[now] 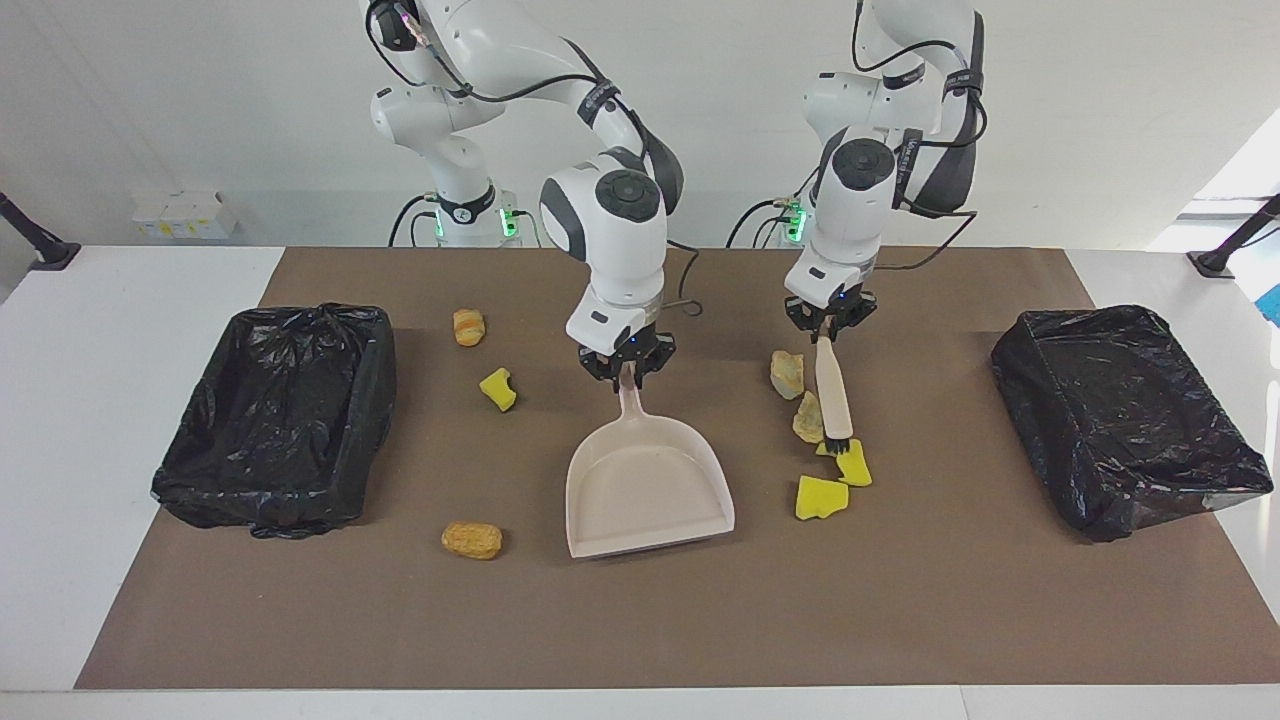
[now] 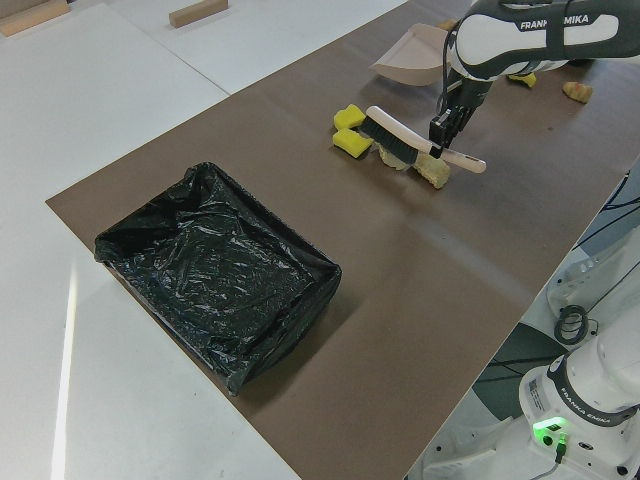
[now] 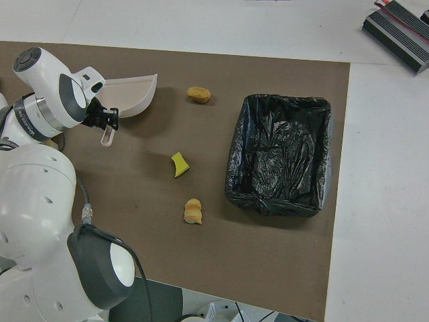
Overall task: Sweep and dump trash in bin
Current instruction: 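Lift the brush with the left gripper while the right gripper positions the dustpan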
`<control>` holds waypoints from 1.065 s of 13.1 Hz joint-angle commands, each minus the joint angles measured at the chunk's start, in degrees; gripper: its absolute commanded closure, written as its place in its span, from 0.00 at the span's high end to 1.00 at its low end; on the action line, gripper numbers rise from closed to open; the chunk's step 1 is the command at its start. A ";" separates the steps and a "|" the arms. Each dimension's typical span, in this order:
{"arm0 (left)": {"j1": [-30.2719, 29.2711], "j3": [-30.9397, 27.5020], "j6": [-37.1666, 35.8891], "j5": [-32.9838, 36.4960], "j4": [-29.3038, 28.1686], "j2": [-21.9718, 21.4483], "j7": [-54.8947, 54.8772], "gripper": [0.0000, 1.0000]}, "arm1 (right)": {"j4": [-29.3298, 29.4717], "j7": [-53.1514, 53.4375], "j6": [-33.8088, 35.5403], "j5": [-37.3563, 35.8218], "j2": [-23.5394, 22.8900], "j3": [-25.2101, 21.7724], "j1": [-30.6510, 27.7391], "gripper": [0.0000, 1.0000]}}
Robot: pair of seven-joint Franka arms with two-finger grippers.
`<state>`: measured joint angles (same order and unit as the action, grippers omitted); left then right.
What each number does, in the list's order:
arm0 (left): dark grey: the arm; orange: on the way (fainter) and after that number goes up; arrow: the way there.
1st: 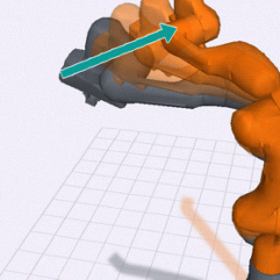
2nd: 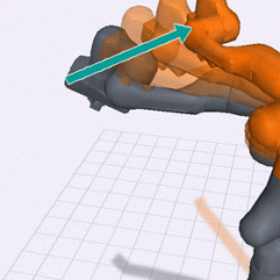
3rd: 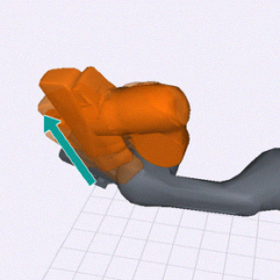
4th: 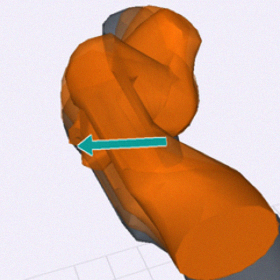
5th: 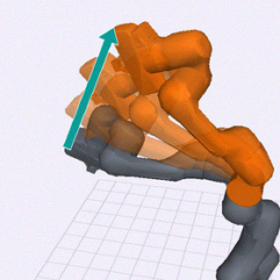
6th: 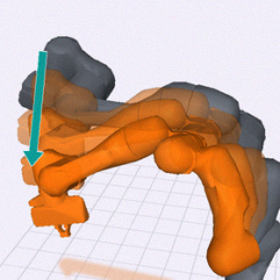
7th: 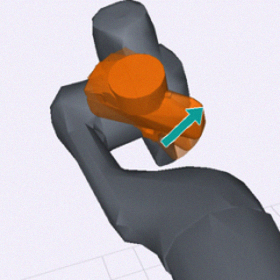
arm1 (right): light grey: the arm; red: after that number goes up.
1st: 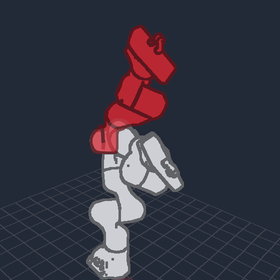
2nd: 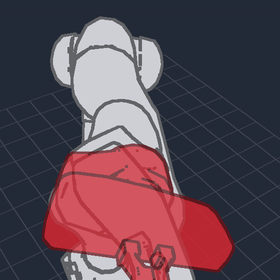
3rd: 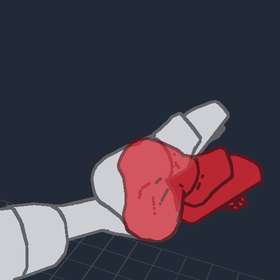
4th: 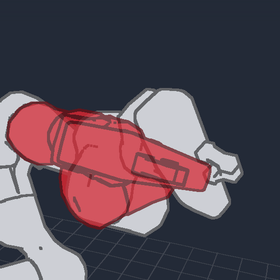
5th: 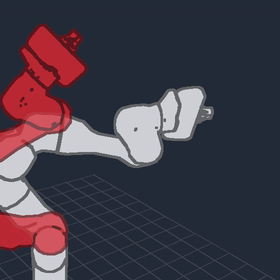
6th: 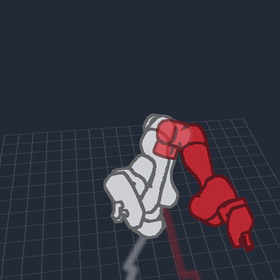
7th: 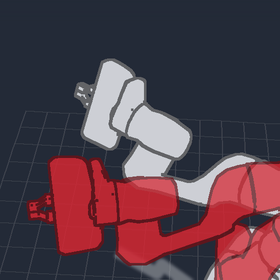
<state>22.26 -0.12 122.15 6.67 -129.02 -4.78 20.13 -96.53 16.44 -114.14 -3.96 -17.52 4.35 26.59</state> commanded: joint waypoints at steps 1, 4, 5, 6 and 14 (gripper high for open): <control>-5.90 0.47 0.63 0.98 5.70 4.24 -8.41 0.00 | -2.52 -16.89 1.46 0.26 2.67 0.48 -1.28 0.00; -9.60 0.47 7.82 0.98 6.42 7.05 -15.09 0.00 | -3.40 -36.15 1.81 0.26 2.85 0.48 -2.95 0.00; -10.30 0.38 9.14 0.98 6.94 9.15 -20.34 0.00 | -3.67 -41.09 3.38 0.18 3.20 0.48 -2.86 0.00; -13.09 0.47 10.38 1.06 9.38 12.83 -28.84 0.00 | -4.11 -45.14 4.70 -0.87 3.55 0.39 -3.03 0.00; -11.65 0.56 4.51 5.64 19.88 22.10 -42.11 0.00 | -5.60 -73.22 5.76 -7.47 3.55 0.22 -3.92 0.00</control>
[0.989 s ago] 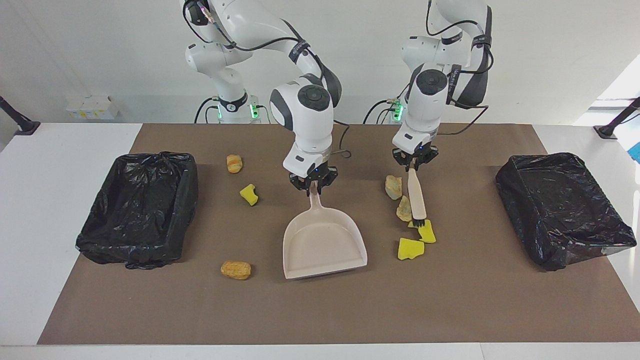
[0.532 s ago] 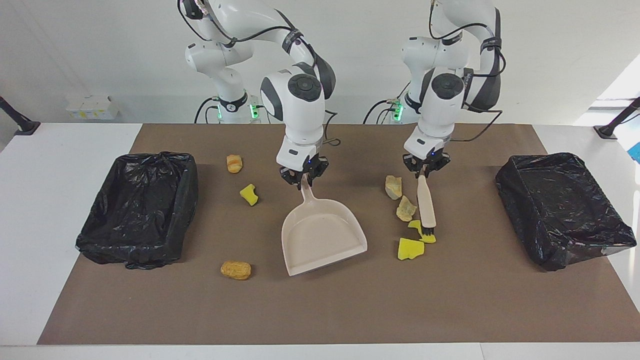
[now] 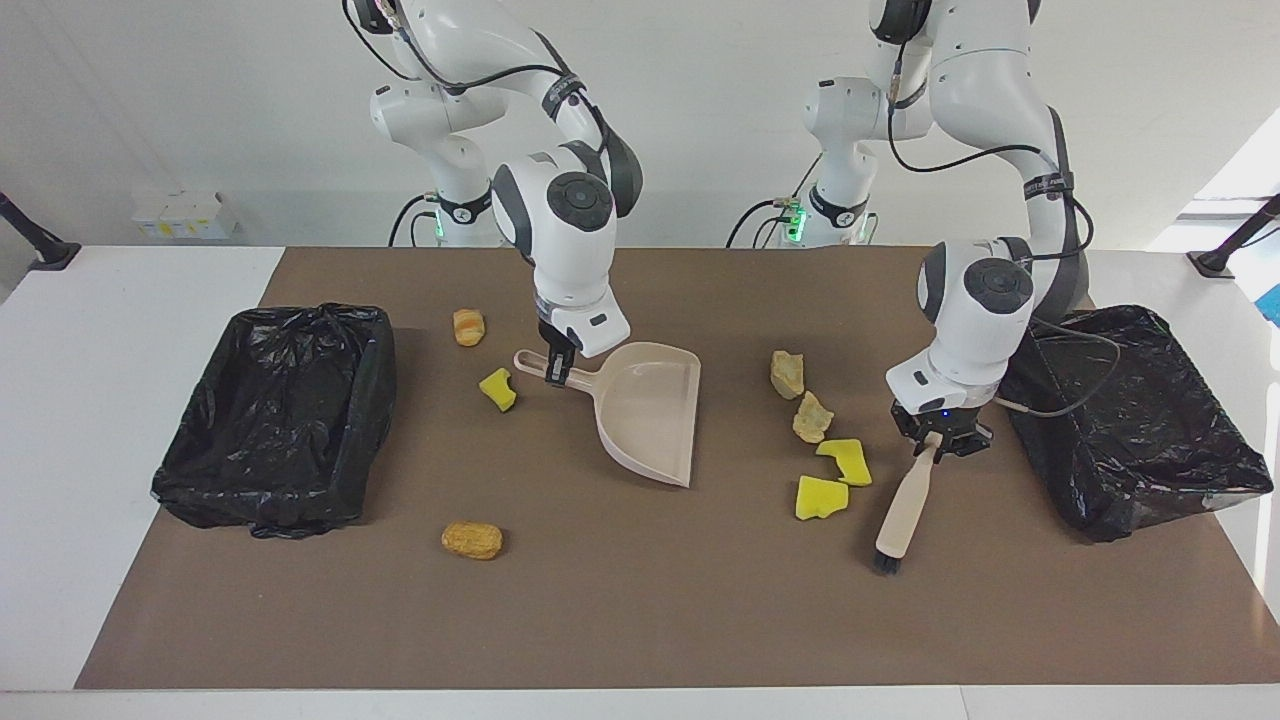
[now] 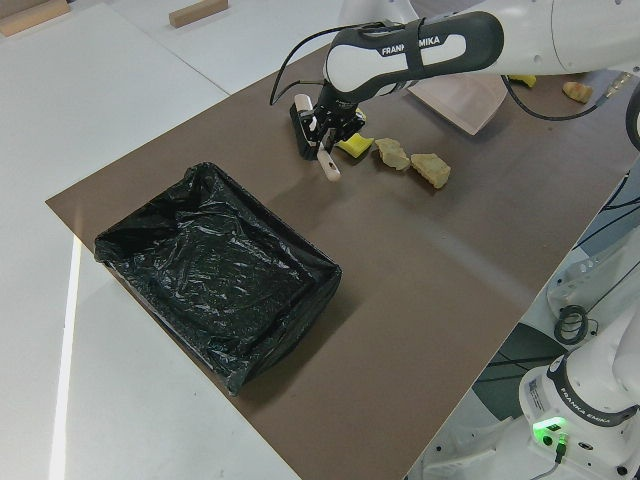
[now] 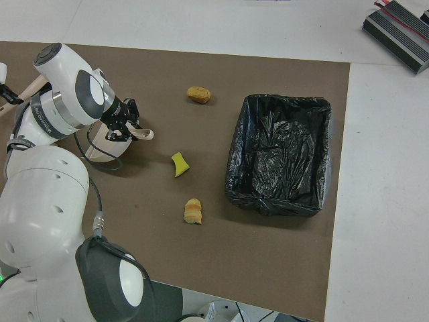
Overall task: Sweep and dump trash in bin
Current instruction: 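Lift the brush with the left gripper while the right gripper positions the dustpan, then sweep the yellow sponges and crumbs into the dustpan with the left gripper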
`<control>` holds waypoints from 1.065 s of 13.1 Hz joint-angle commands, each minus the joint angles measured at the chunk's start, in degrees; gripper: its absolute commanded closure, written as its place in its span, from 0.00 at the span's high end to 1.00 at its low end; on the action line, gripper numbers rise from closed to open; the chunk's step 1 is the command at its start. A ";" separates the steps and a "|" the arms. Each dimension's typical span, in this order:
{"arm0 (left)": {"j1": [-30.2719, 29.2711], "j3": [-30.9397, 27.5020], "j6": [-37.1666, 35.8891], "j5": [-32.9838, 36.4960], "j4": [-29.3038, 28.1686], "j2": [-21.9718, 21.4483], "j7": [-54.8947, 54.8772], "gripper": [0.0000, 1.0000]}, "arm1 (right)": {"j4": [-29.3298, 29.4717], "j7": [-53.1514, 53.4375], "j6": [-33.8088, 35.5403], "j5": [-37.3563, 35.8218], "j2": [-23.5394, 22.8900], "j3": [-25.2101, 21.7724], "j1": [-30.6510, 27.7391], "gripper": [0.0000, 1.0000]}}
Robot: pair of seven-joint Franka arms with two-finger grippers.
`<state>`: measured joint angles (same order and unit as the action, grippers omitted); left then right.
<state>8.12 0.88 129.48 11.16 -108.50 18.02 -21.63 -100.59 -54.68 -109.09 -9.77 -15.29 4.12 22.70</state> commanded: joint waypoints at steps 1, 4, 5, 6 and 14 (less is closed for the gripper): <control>3.38 -0.44 -2.83 1.14 -2.57 -1.66 -0.26 0.00 | -1.45 -2.01 0.46 -1.65 0.79 0.54 0.06 0.00; 8.56 -0.44 -5.80 1.06 -6.98 -4.83 0.35 0.00 | 0.04 -0.96 -1.82 -1.57 -2.45 0.63 1.03 0.00; 9.36 -0.35 -6.95 1.06 -7.25 -5.27 0.71 0.00 | 0.05 -0.78 -3.13 -1.48 -3.16 0.63 1.12 0.00; 9.89 0.17 -7.40 1.06 -7.34 -5.37 2.01 0.00 | 0.13 -0.87 -3.32 -1.30 -3.25 0.72 1.03 0.00; 26.22 0.35 -11.09 -9.92 -11.38 -9.67 19.57 0.00 | 0.31 2.28 -3.58 -0.77 -3.34 0.81 1.12 0.00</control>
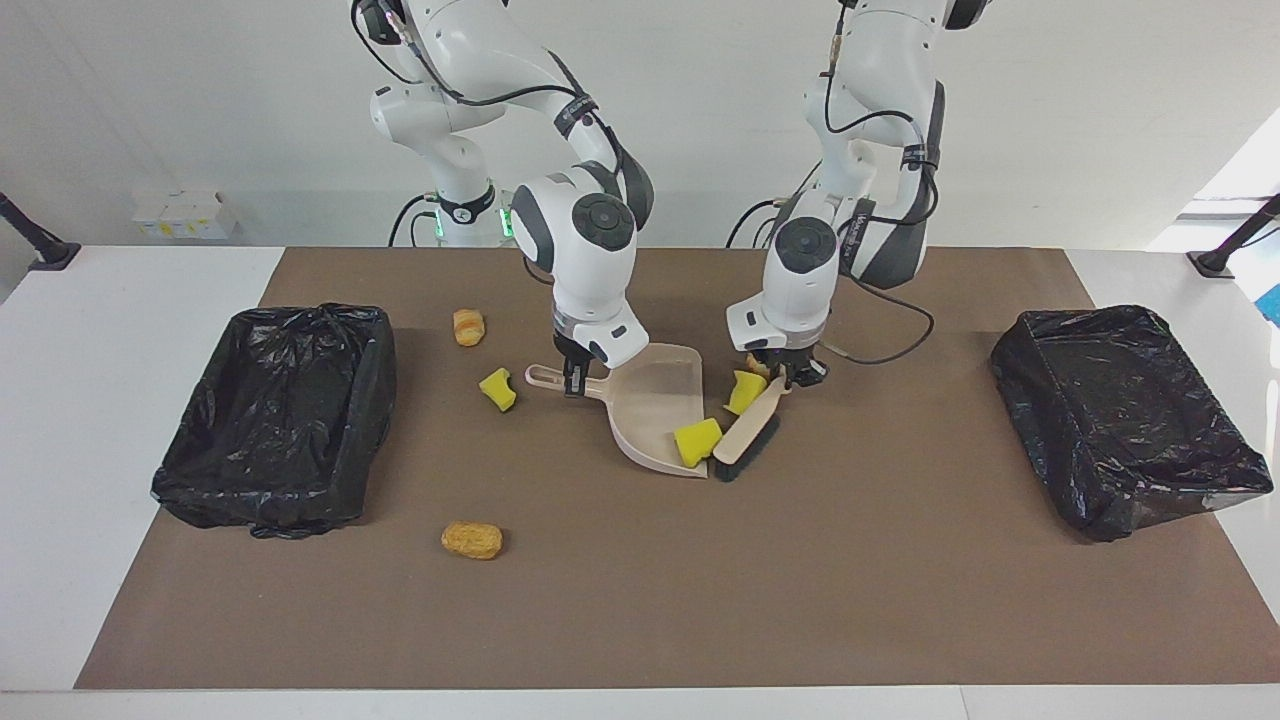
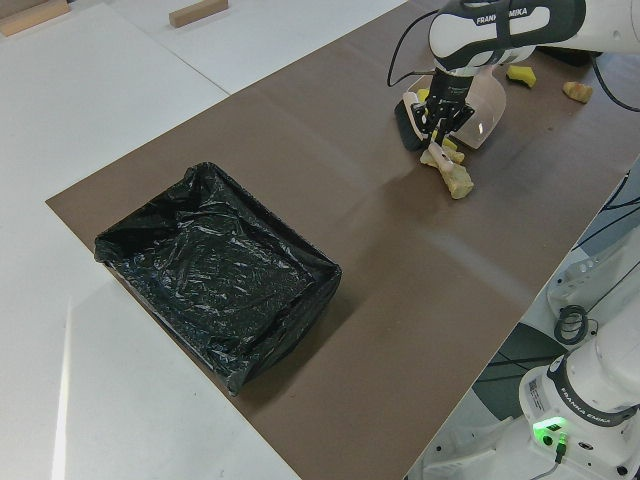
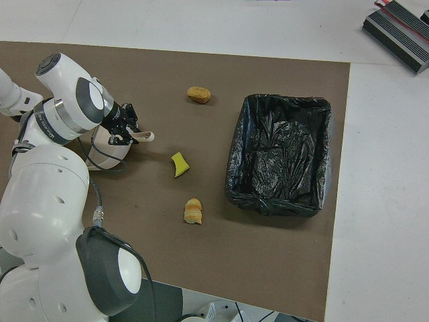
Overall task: Sweep and dump trash in bin
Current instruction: 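Sweep the yellow sponges and crumbs into the dustpan with the left gripper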
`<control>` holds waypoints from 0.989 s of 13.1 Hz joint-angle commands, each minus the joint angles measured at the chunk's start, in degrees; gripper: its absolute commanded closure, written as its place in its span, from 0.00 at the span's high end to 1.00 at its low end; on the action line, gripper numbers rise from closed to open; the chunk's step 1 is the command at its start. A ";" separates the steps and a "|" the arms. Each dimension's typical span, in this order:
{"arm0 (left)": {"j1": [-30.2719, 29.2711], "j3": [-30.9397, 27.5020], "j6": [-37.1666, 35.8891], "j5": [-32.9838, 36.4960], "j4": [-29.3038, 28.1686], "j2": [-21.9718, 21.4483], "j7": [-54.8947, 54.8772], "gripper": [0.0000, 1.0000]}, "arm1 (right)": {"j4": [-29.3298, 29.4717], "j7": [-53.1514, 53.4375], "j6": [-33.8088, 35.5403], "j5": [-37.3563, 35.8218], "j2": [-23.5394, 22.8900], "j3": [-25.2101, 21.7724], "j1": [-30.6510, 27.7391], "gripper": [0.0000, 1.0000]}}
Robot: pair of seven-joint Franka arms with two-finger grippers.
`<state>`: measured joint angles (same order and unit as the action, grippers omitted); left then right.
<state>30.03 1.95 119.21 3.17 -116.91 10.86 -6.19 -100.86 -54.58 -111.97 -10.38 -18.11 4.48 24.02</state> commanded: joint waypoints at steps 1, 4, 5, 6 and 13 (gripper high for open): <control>6.33 -0.81 -2.21 -2.38 -2.02 -2.51 7.65 0.00 | 0.58 2.20 -0.71 -0.08 -0.52 0.53 -0.20 0.00; 5.65 -1.24 -8.08 -2.56 -0.70 -5.75 14.17 0.00 | 1.19 1.68 -0.62 -0.07 -0.61 0.45 -0.29 0.00; 4.35 -1.51 -10.64 -2.56 -0.34 -6.55 14.45 0.00 | 1.19 1.50 -0.62 -0.07 -0.61 0.45 -0.29 0.00; 2.16 -1.51 -12.40 -2.56 -0.17 -8.03 15.23 0.00 | 1.19 1.41 -0.62 -0.07 -0.53 0.53 -0.37 0.00; -3.40 -1.51 -22.79 -3.79 1.42 -14.82 30.76 0.00 | 1.72 -1.05 -0.53 -0.42 -0.26 0.53 0.15 0.00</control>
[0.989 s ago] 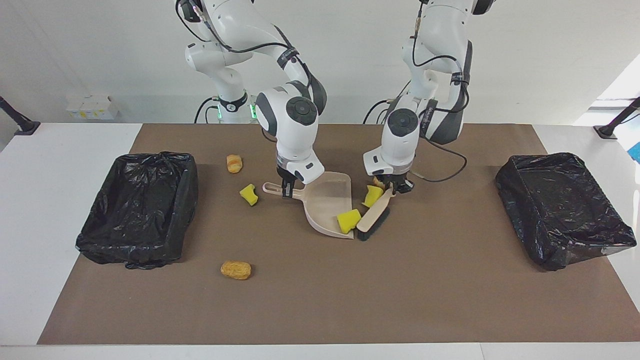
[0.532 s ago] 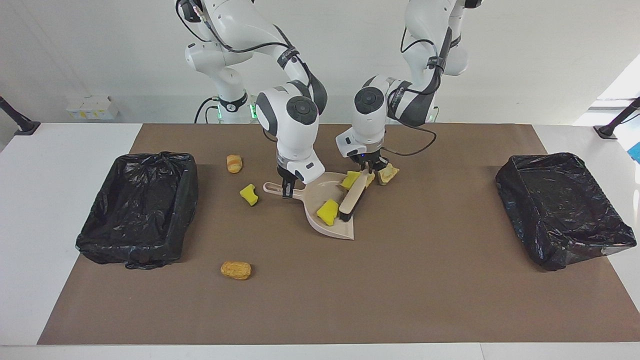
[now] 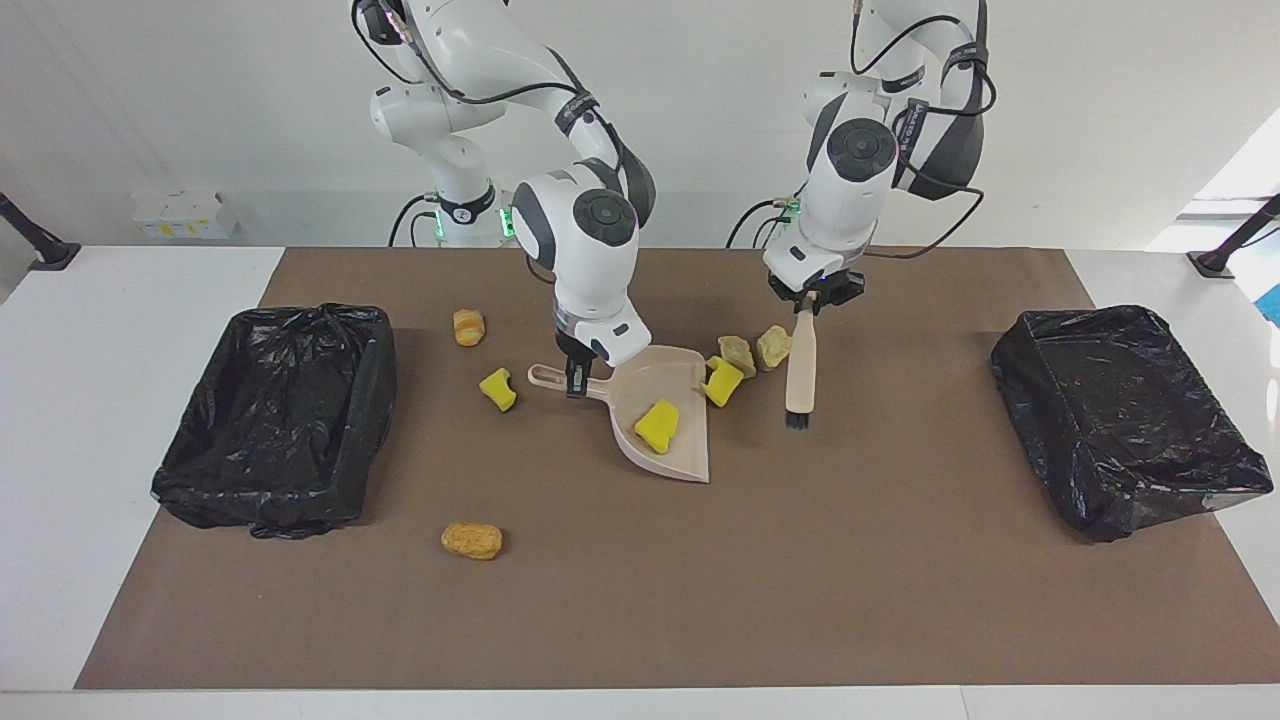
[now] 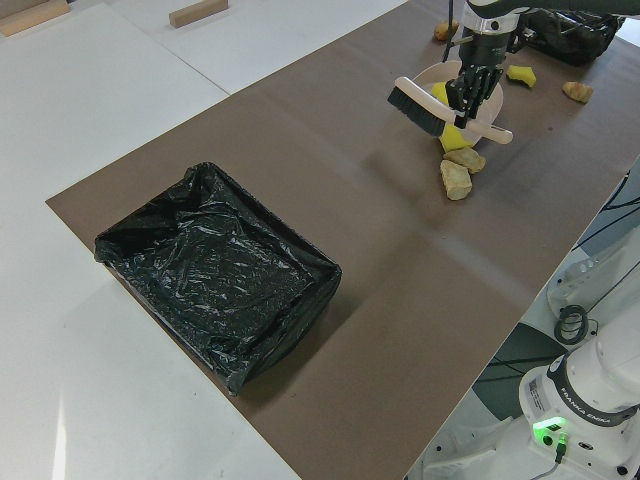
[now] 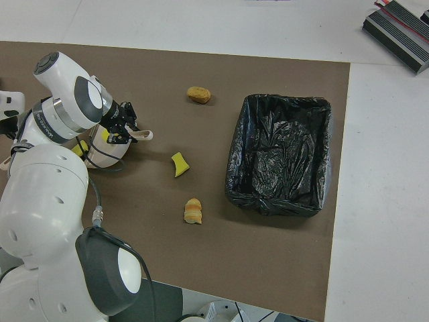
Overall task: Sweep and dump trash in bin
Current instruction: 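Sweep the yellow sponges and crumbs into the dustpan with the left gripper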
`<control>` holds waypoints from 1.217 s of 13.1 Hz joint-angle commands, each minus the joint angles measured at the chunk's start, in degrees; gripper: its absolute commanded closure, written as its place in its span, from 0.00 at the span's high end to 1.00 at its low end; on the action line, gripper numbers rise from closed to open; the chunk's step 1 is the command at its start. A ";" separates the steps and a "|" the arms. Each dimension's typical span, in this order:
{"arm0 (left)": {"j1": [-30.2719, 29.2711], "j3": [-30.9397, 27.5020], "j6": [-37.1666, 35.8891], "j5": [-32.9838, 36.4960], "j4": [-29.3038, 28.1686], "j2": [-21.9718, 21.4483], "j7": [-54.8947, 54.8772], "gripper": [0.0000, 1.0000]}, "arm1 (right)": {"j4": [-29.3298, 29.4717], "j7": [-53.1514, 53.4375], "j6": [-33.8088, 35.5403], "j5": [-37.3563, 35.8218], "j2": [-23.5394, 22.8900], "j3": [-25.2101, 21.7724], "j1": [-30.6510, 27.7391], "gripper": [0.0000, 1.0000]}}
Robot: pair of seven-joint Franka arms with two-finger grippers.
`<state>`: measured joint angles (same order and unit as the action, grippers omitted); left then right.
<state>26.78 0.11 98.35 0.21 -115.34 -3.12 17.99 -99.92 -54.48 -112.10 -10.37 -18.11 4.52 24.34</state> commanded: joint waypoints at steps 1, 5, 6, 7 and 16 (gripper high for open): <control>-1.28 0.33 -1.50 -1.26 -0.67 -1.01 10.45 0.00 | 0.70 -3.24 -0.32 -0.44 -0.17 0.49 -0.17 0.00; -2.78 0.33 -2.90 -3.64 -7.76 -5.47 12.34 0.00 | 0.26 -10.71 1.09 -1.06 0.36 0.49 0.27 0.00; -2.96 0.33 -2.55 -5.38 -10.93 -7.58 13.55 0.00 | 0.08 -12.56 1.87 -1.14 0.45 0.49 0.27 0.00; -3.13 0.33 -2.46 -6.36 -13.83 -9.61 16.35 0.00 | -0.01 -14.40 2.49 -1.58 0.62 0.49 0.18 0.00; 7.06 0.86 20.63 -10.49 -27.58 -8.49 39.04 0.00 | -2.91 -15.83 0.83 -3.69 1.59 0.49 0.88 0.00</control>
<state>31.63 1.38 114.41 -9.28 -142.41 -12.38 53.30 -100.75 -69.01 -110.61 -12.95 -17.85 4.62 25.27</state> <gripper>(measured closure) 0.744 0.683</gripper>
